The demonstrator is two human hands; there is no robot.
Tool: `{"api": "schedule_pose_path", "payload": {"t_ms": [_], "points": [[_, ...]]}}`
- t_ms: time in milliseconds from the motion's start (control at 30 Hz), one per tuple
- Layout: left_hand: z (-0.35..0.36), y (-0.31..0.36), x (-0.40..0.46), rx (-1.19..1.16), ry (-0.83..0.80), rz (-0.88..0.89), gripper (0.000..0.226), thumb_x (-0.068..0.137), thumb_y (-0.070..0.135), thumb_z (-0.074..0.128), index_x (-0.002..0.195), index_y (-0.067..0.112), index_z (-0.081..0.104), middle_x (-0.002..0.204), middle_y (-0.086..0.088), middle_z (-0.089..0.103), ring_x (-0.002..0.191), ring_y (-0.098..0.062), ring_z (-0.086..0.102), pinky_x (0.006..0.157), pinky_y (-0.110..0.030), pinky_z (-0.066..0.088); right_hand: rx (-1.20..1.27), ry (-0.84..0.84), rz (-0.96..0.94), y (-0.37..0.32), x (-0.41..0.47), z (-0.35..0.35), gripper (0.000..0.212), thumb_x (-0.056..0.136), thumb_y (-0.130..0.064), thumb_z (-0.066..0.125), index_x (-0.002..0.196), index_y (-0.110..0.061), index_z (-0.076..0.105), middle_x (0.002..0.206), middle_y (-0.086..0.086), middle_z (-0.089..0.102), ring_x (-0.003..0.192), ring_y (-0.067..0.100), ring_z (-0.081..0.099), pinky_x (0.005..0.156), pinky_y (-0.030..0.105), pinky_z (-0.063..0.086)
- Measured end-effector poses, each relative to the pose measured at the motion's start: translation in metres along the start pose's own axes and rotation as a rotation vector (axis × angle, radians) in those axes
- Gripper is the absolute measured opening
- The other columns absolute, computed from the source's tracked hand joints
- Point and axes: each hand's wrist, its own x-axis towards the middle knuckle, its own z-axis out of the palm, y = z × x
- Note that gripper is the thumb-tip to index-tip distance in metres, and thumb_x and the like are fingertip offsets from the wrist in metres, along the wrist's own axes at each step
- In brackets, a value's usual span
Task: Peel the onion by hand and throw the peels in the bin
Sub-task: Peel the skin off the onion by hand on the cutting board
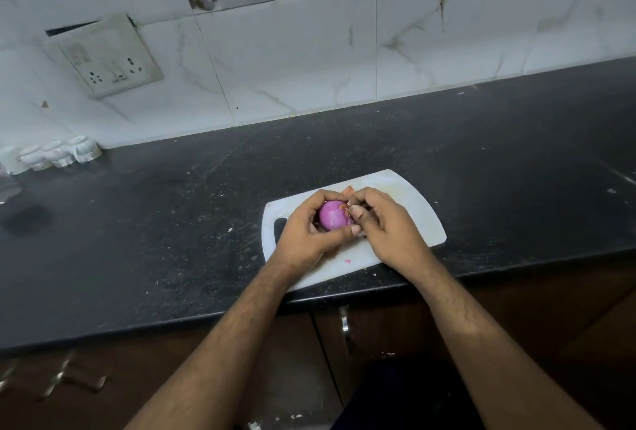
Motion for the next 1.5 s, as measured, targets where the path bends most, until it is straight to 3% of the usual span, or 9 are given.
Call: {"api": "schedule_pose_path", "payload": {"t_ms": [133, 233, 433, 733, 967, 1100, 1167, 1333, 1500], "points": [[-0.001, 0.001, -0.001, -0.016, 0.025, -0.011, 0.045, 0.079, 0.002, 0.09, 0.113, 0.019, 0.066, 0.102, 0.01, 0.074, 0.08, -0.016, 0.069, 0.054, -0.032, 0.057, 0.176, 0.086, 0.043, 0.001, -0.002, -0.006, 0.014, 0.107, -0.021, 0.054, 0.108, -0.021, 0.067, 0.107, -0.013, 0.071, 0.109, 0.007, 0.065, 0.092, 0.026, 0.051], [0.001, 0.0, 0.0, 0.021, 0.031, -0.005, 0.05, 0.075, 0.0, 0.093, 0.113, 0.014, 0.063, 0.1, 0.011, 0.073, 0.079, -0.017, 0.067, 0.056, -0.034, 0.056, 0.121, 0.062, -0.012, -0.002, -0.003, -0.004, 0.011, 0.1, -0.016, 0.065, 0.109, -0.019, 0.07, 0.112, -0.008, 0.069, 0.111, 0.011, 0.065, 0.094, 0.028, 0.053], [0.001, 0.0, -0.001, 0.121, 0.039, 0.007, 0.057, 0.07, 0.001, 0.096, 0.114, 0.006, 0.06, 0.106, 0.009, 0.073, 0.088, -0.011, 0.071, 0.079, -0.057, 0.06, 0.009, 0.081, -0.022, -0.009, -0.004, -0.001, 0.013, 0.09, -0.014, 0.077, 0.099, -0.023, 0.073, 0.101, -0.011, 0.067, 0.098, 0.006, 0.065, 0.082, 0.016, 0.052], [0.002, -0.003, 0.0, 0.245, 0.081, 0.077, 0.055, 0.063, 0.009, 0.101, 0.102, 0.011, 0.06, 0.096, 0.009, 0.068, 0.088, -0.006, 0.065, 0.079, -0.025, 0.059, -0.339, 0.158, -0.159, -0.007, -0.007, 0.003, 0.005, 0.094, -0.016, 0.069, 0.096, -0.02, 0.071, 0.095, -0.018, 0.06, 0.094, 0.008, 0.051, 0.08, 0.026, 0.048], [0.004, -0.006, 0.001, 0.3, 0.109, 0.056, 0.051, 0.064, 0.009, 0.101, 0.091, 0.011, 0.058, 0.087, 0.007, 0.069, 0.081, -0.005, 0.065, 0.074, -0.023, 0.057, -0.575, 0.109, -0.235, -0.008, -0.005, 0.006, 0.013, 0.091, -0.009, 0.064, 0.097, -0.021, 0.063, 0.102, -0.009, 0.061, 0.094, 0.014, 0.046, 0.077, 0.037, 0.046], [0.001, -0.008, 0.002, 0.261, 0.108, 0.024, 0.049, 0.065, 0.001, 0.098, 0.085, 0.015, 0.056, 0.084, 0.002, 0.066, 0.079, -0.009, 0.063, 0.075, -0.025, 0.057, -0.652, 0.082, -0.293, -0.014, -0.008, 0.006, 0.024, 0.09, -0.019, 0.041, 0.098, -0.021, 0.063, 0.101, -0.007, 0.061, 0.093, 0.016, 0.046, 0.075, 0.035, 0.042], [0.0, -0.008, 0.003, 0.245, 0.103, 0.015, 0.048, 0.065, -0.001, 0.097, 0.084, 0.014, 0.055, 0.083, -0.001, 0.065, 0.079, -0.01, 0.061, 0.075, -0.028, 0.056, -0.658, 0.066, -0.31, -0.015, -0.009, 0.007, 0.028, 0.09, -0.022, 0.036, 0.098, -0.021, 0.064, 0.102, -0.007, 0.062, 0.093, 0.016, 0.046, 0.075, 0.034, 0.041], [-0.002, -0.008, 0.003, 0.195, 0.09, 0.0, 0.049, 0.065, 0.002, 0.099, 0.093, 0.003, 0.058, 0.097, -0.02, 0.069, 0.086, -0.016, 0.066, 0.084, -0.04, 0.059, -0.588, 0.107, -0.239, -0.009, -0.006, 0.006, 0.016, 0.089, -0.007, 0.064, 0.097, -0.021, 0.062, 0.102, -0.008, 0.06, 0.094, 0.011, 0.04, 0.076, 0.037, 0.044], [-0.003, -0.007, 0.003, 0.103, 0.044, -0.005, 0.047, 0.065, 0.002, 0.099, 0.094, 0.01, 0.063, 0.103, -0.018, 0.074, 0.093, -0.018, 0.07, 0.089, -0.04, 0.06, -0.272, 0.014, -0.199, -0.004, -0.004, 0.003, 0.008, 0.101, -0.015, 0.057, 0.096, -0.02, 0.061, 0.101, -0.017, 0.056, 0.101, 0.012, 0.047, 0.086, 0.029, 0.044]]}}
